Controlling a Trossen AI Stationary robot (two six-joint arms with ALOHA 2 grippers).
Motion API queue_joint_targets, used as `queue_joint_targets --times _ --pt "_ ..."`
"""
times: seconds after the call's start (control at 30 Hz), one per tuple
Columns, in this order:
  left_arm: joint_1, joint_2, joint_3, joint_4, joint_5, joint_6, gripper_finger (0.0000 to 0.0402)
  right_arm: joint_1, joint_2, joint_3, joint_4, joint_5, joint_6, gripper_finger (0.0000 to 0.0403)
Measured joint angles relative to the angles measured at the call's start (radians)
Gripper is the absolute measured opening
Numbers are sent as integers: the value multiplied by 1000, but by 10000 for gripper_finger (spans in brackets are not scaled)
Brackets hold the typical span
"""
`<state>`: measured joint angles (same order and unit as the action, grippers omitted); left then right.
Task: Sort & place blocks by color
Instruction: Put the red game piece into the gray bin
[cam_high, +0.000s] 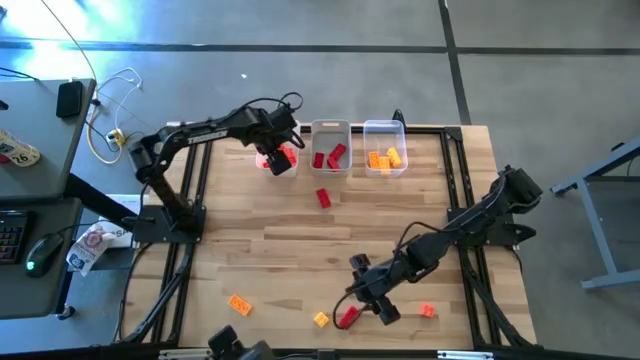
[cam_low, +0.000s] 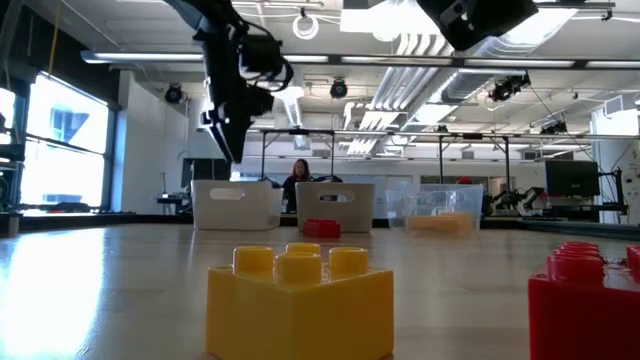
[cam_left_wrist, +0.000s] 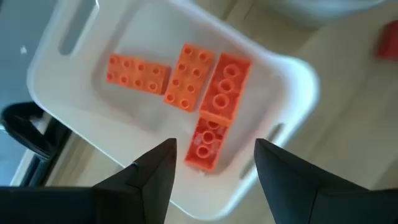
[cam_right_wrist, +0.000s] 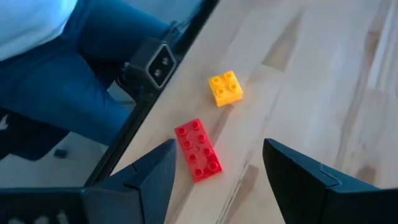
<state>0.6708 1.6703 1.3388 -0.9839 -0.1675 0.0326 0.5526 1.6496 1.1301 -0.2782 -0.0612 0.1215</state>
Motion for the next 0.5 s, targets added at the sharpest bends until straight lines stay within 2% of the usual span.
queue_joint_targets --times 0.23,0.5 --pt "-94 -161 0 0 21 -83 200 6 20 0 14 -7 -53 227" --pt "-223 -328 0 0 128 -248 200 7 108 0 86 -57 -106 227"
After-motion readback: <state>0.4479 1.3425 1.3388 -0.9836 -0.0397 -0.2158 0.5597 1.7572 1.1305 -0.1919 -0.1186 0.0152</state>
